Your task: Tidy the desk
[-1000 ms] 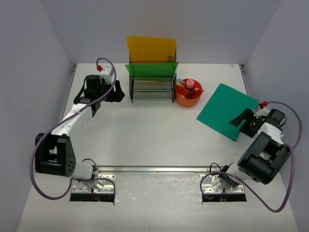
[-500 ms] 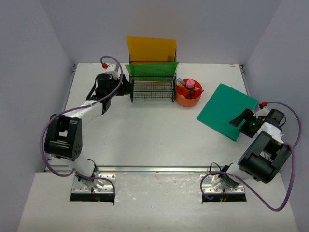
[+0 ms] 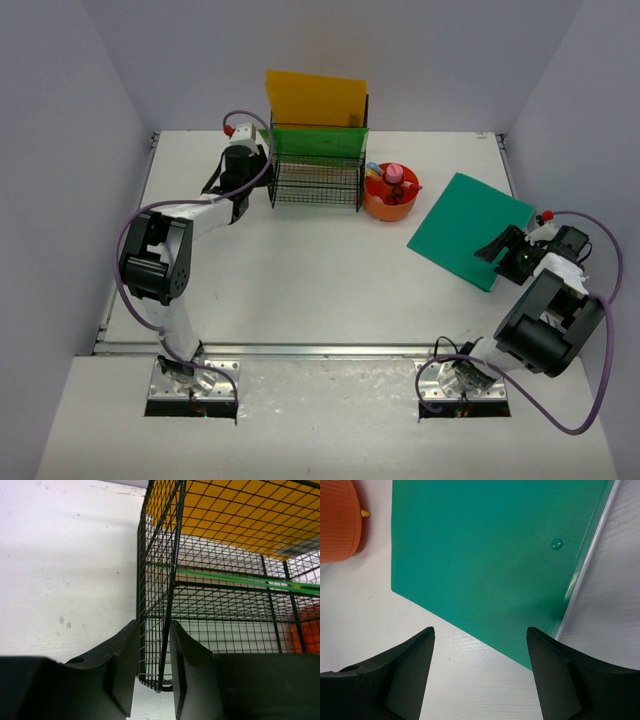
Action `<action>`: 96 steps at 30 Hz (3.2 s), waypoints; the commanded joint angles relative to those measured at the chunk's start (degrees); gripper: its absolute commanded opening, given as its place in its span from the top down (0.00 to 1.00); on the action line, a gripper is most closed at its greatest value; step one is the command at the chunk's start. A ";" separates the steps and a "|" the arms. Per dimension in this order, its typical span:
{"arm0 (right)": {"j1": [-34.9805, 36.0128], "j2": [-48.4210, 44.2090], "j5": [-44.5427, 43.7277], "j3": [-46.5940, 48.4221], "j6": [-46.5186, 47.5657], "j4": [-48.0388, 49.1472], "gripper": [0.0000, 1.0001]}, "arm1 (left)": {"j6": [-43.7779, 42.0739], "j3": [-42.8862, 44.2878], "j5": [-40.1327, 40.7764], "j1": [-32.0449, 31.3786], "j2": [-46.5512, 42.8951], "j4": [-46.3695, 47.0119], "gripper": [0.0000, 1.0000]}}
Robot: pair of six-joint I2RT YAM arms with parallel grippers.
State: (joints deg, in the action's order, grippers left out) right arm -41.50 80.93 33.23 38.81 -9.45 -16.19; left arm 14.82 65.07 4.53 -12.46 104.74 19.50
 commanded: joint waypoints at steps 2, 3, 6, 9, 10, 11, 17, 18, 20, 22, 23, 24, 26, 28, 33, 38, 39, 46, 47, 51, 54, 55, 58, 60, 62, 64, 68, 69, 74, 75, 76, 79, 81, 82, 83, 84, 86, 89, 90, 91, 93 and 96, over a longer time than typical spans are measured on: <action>-0.16 0.67 0.67 1.53 0.28 2.24 0.26 | -0.84 3.76 5.55 -0.54 2.25 2.71 0.80; -0.16 0.54 0.60 1.54 0.40 2.31 0.26 | -0.84 4.03 5.49 -0.54 2.60 2.63 0.84; -0.16 0.29 0.48 1.62 0.78 2.31 0.26 | -0.51 4.46 6.14 -0.50 2.85 1.83 0.95; -0.16 0.01 0.48 1.62 1.12 2.31 0.26 | 0.36 3.32 8.31 -0.46 2.02 1.56 1.00; -0.16 0.01 0.55 1.59 1.16 2.31 0.26 | 0.62 2.79 9.17 -0.46 1.49 1.59 1.00; -0.16 0.03 0.62 1.52 1.07 2.32 0.26 | 0.86 2.46 9.86 -0.46 1.07 1.55 1.00; -0.16 0.11 0.86 1.19 0.75 2.48 0.27 | 2.66 1.29 14.30 -0.20 -0.93 0.31 1.00; -0.16 0.03 0.87 1.11 0.75 2.48 0.27 | 2.95 1.22 14.78 -0.12 -1.08 0.07 1.00; -0.16 -0.10 0.96 1.10 0.78 2.40 0.27 | 3.23 1.26 15.43 0.21 -1.29 -0.24 1.00; -0.16 -0.21 1.00 1.14 0.89 2.35 0.26 | 3.38 1.10 15.73 0.76 -1.49 -0.48 1.00; -0.16 -0.25 1.04 1.18 0.93 2.31 0.26 | 3.46 1.03 15.77 1.10 -1.64 -0.51 1.00; -0.16 -0.25 0.99 1.23 0.98 2.31 0.26 | 3.46 0.92 15.57 1.42 -1.70 -0.52 1.00; -0.16 -0.25 1.12 1.27 1.02 2.22 0.26 | 3.30 0.76 14.92 1.82 -1.74 -0.52 1.00; -0.16 -0.04 1.04 1.36 0.93 2.31 0.26 | 3.15 0.57 14.02 2.28 -1.81 -0.59 1.00; -0.16 0.39 0.54 1.74 1.22 1.76 0.26 | 2.35 0.63 9.27 2.48 -2.01 -0.76 0.54; -0.16 2.38 -0.09 2.76 1.43 0.03 0.26 | 1.61 -0.58 4.99 2.52 -4.98 -0.82 0.22; -0.16 2.53 0.02 2.80 1.25 -0.04 0.26 | 1.53 -0.78 4.52 2.46 -5.15 -1.11 0.20; -0.20 6.44 0.89 2.94 0.09 0.05 0.27 | -2.82 -5.19 -0.88 2.53 -15.66 -2.30 0.18; -0.25 6.33 0.78 2.94 0.14 -0.15 0.27 | -4.09 -5.82 -1.99 2.53 -16.93 -2.98 0.18; -0.25 0.77 -3.03 1.43 1.51 -0.79 0.23 | -10.31 -6.68 -11.86 2.53 -21.14 -6.40 0.19; -0.25 -7.00 -7.68 -1.07 2.33 1.02 0.17 | -15.46 -6.85 -19.57 2.18 -24.01 -10.48 0.19; -0.25 -8.67 -9.71 -1.65 2.65 1.78 0.16 | -18.11 -6.41 -20.98 1.55 -24.21 -11.63 0.19; -0.25 -10.12 -13.31 -2.30 4.44 1.95 0.13 | -21.55 -5.04 -21.44 -0.69 -24.35 -16.51 0.20; -0.25 -10.36 -15.50 -2.67 4.97 1.31 0.13 | -21.80 -5.08 -21.62 -1.19 -24.92 -17.13 0.20; -0.25 -10.28 -16.69 -3.74 4.89 1.08 0.13 | -21.44 -5.53 -22.08 -1.34 -25.44 -16.73 0.20; -0.25 -9.63 -16.07 -4.77 4.67 1.60 0.13 | -20.85 -5.73 -22.91 -1.37 -25.64 -16.40 0.20; -0.25 -5.50 -15.79 -5.63 4.78 3.64 0.13 | -20.42 -5.88 -25.92 -1.84 -25.51 -16.48 0.21; -0.25 -4.49 -15.79 -5.88 5.14 5.16 0.13 | -20.95 -5.92 -27.05 -2.33 -25.38 -16.68 0.21; -0.25 -0.81 -12.17 -6.21 4.92 9.46 0.17 | -23.68 -5.50 -27.21 -7.00 -23.96 -18.11 0.22; -0.20 0.35 -10.90 -6.31 4.52 10.52 0.20 | -23.58 -4.89 -27.21 -7.35 -23.16 -18.26 0.22; -0.19 1.54 -9.78 -6.35 4.00 11.39 0.24 | -23.33 -4.31 -27.16 -7.63 -22.42 -18.36 0.22; -0.25 4.80 -8.26 -5.43 1.54 11.75 0.41 | -22.42 -2.87 -26.63 -7.75 -21.21 -18.53 0.22; -0.25 6.67 -8.05 -4.07 0.84 10.55 0.46 | -22.06 -2.36 -26.15 -7.75 -20.85 -18.53 0.22; -0.25 7.48 -8.16 -3.45 0.73 10.08 0.49 | -22.06 -2.24 -26.03 -7.75 -20.81 -18.57 0.22; -0.25 8.46 -8.52 -2.64 0.50 9.43 0.53 | -22.11 -2.07 -25.97 -7.75 -20.78 -18.65 0.22; -0.25 9.42 -9.08 -1.58 0.25 8.22 0.58 | -22.11 -1.82 -25.91 -7.75 -20.68 -18.75 0.22; -0.25 12.72 -9.95 0.00 -0.13 6.21 0.68 | -22.11 -1.44 -25.67 -7.75 -20.54 -19.11 0.22; -0.25 15.52 -10.73 1.84 -0.30 3.37 0.92 | -22.46 -1.04 -25.63 -7.75 -20.46 -19.28 0.22; -0.25 16.01 -10.99 2.06 -0.08 2.93 0.96 | -22.51 -1.00 -25.63 -7.75 -20.46 -19.32 0.22; -0.25 16.14 -11.21 2.06 0.31 2.71 0.99 | -22.68 -0.96 -25.63 -7.75 -20.54 -19.33 0.22; -0.25 15.29 -11.54 1.43 1.65 1.87 1.00 | -23.25 -1.04 -25.48 -7.75 -20.79 -19.90 0.22; -1.02 12.37 -8.73 0.74 4.23 -0.45 1.00 | -24.20 -1.34 -25.63 -7.75 -21.07 -21.78 0.22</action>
State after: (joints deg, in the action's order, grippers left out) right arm -41.56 94.68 25.76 40.99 -9.64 -9.86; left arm -7.70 61.84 -20.82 -20.29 84.60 -1.42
